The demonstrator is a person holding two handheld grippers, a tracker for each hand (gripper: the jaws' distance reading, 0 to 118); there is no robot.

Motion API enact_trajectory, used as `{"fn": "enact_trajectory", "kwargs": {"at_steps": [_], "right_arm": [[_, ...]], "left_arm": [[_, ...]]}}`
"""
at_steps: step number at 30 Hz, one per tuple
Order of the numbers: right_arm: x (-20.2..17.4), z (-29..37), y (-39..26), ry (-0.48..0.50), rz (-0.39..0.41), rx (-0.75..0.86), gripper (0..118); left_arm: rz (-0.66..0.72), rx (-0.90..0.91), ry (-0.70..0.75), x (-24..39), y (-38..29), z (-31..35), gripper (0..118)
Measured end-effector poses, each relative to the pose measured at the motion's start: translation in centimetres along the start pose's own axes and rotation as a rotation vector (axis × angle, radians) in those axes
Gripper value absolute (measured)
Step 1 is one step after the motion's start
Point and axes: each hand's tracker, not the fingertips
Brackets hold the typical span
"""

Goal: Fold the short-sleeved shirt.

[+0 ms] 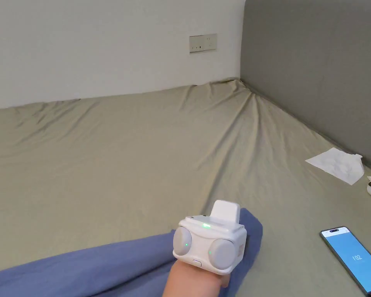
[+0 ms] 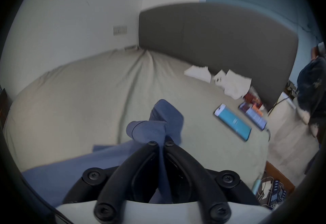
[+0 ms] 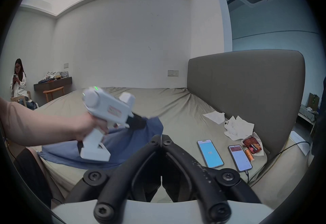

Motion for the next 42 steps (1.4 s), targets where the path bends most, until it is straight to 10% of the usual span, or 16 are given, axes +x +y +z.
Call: {"fn": "enact_trajectory", "kwargs": {"at_steps": [3,4,6,8,15,18,22,31,40,42], "right_arm": [[0.0,-0.2,-0.5,0.002,0.003,-0.012,1],[0.0,-0.3,-0.7,0.006,0.004,-0.017,1],[-0.1,-0.9,-0.9,0.01,0.001,-0.036,1],[-0.5,-1.3,-0.9,0.013,-0.006,-0.049,1],[-3.5,-3.5,0.0,0.093,0.015,-0.02,1],[-5.5,-4.8,0.1,0.136,0.021,-0.005,1],[-8.5,-6.1,-0.1,0.192,0.031,-0.011,1],[-16.3,-8.4,-1.0,0.348,0.09,-0.074,1],[-19.1,-10.9,-0.8,0.368,0.138,-0.122,1],[-19.2,-11.5,-0.8,0.361,0.144,-0.132,1]], "left_arm": [[0.07,-0.019,-0.01,-0.5,-1.5,-1.6,6],[0.073,-0.021,-0.011,-0.7,-1.8,-1.6,21],[0.075,-0.01,-0.02,-1.2,-2.2,-1.2,92],[0.07,0.037,-0.037,-1.4,-2.5,0.5,117],[0.14,0.4,0.085,-7.0,-7.6,17.7,100],[0.211,0.506,0.283,-9.9,-12.6,25.2,38],[0.329,0.509,0.478,-13.8,-20.5,33.4,0],[0.501,0.376,0.561,-18.5,-29.7,38.7,0],[0.466,0.255,0.47,-33.0,-21.8,31.0,0],[0.484,0.191,0.461,-37.3,-20.4,27.6,26]]}}
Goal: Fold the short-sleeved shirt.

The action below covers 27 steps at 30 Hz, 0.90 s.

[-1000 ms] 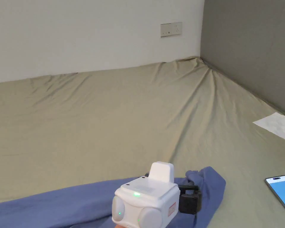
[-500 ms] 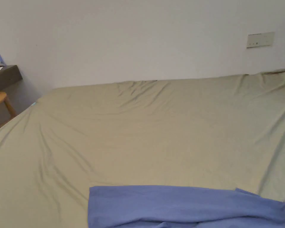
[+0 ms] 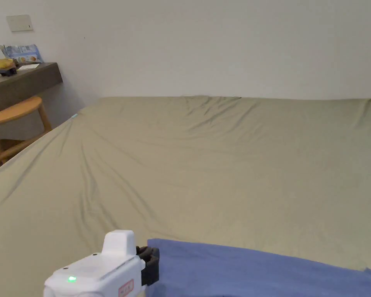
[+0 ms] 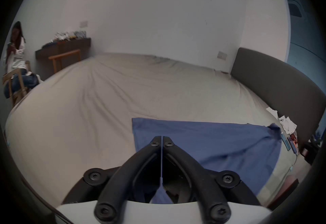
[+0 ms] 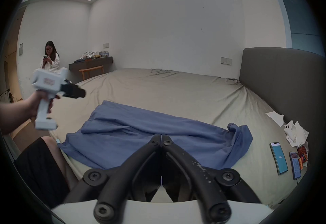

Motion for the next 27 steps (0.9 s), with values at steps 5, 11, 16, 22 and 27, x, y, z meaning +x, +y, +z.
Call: {"fn": "enact_trajectory", "kwargs": {"at_steps": [5,11,16,22,27], "right_arm": [[0.2,-1.2,0.5,-0.026,0.005,-0.009,1],[0.0,-2.2,0.7,-0.016,0.013,-0.019,1],[0.2,-2.9,0.7,-0.026,0.009,-0.015,1],[0.9,-2.0,0.8,-0.021,-0.04,0.014,1],[2.5,-0.5,0.4,-0.051,-0.039,0.01,1]], "left_arm": [[0.033,-0.115,0.084,-3.0,2.9,-9.5,91],[0.039,-0.224,0.112,-3.4,1.3,-14.1,104],[-0.244,-0.085,0.122,1.1,-1.3,-11.5,77],[-0.304,-0.139,0.108,3.5,-2.2,-11.1,5],[-0.17,-0.024,0.041,2.7,-1.6,-7.4,4]]}}
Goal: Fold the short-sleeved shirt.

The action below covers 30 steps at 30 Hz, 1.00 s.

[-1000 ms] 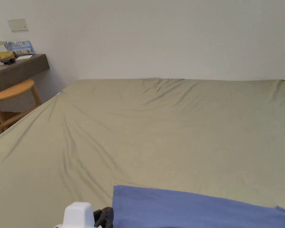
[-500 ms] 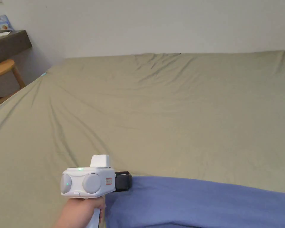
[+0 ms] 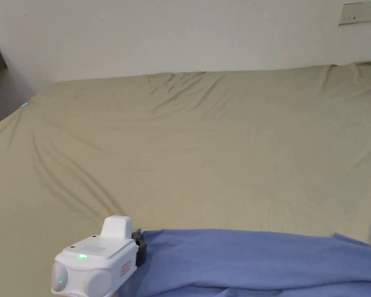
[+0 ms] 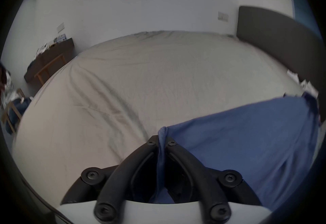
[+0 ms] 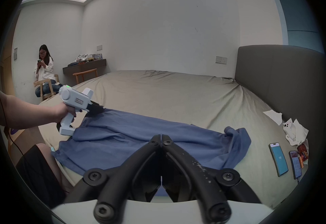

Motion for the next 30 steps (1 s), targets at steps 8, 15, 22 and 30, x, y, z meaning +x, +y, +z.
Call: {"fn": "enact_trajectory", "kwargs": {"at_steps": [8,15,22,30], "right_arm": [[11.0,-2.5,-1.7,-0.17,-0.04,-0.178,1],[19.5,-8.5,-3.6,-0.155,-0.193,-0.26,117],[22.8,-15.6,-4.9,-0.115,-0.392,-0.394,108],[19.7,-13.5,-3.9,-0.078,-0.267,-0.339,12]], "left_arm": [[0.031,0.164,-0.074,0.0,1.4,9.0,4],[0.071,0.159,-0.03,-1.4,3.3,9.9,4],[0.083,0.129,-0.037,0.1,3.4,9.6,4],[0.101,0.129,-0.069,1.0,4.1,10.7,4]]}}
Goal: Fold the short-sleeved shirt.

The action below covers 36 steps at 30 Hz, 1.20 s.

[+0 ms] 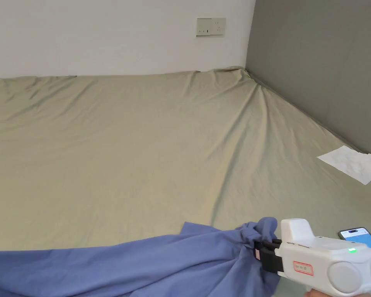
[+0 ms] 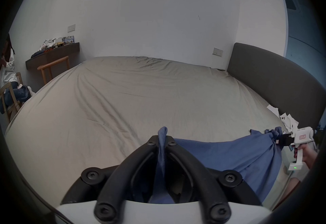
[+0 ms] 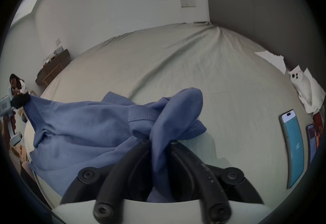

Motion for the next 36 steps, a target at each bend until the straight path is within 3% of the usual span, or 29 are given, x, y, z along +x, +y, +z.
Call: {"fn": "enact_trajectory", "kwargs": {"at_steps": [4,7,10,13,17,25,30,36], "right_arm": [[-0.8,5.6,1.9,0.033,0.011,0.15,12],[-2.8,9.6,5.1,0.036,0.106,0.231,12],[-5.1,12.3,10.1,0.058,0.146,0.309,12],[-7.1,13.7,15.2,-0.011,0.214,0.407,12],[-9.3,14.7,23.2,-0.062,0.162,0.513,12],[-12.1,15.3,36.6,-0.143,0.189,0.741,12],[-11.6,9.9,37.6,-0.167,0.218,0.719,12],[-10.7,1.2,29.7,-0.134,0.217,0.549,12]], "left_arm": [[0.001,0.073,-0.019,-0.1,2.2,2.8,4],[-0.007,0.131,-0.022,-0.6,5.3,5.0,3],[-0.036,0.197,-0.005,-1.2,9.8,6.6,3],[-0.051,0.261,0.026,-2.0,15.0,7.4,3],[-0.054,0.338,0.087,-2.9,22.1,6.9,3],[-0.013,0.472,0.153,-4.2,33.1,3.9,3],[0.007,0.454,0.18,-4.7,32.0,-0.1,3],[0.057,0.283,0.159,-6.7,22.1,-5.9,3]]}}
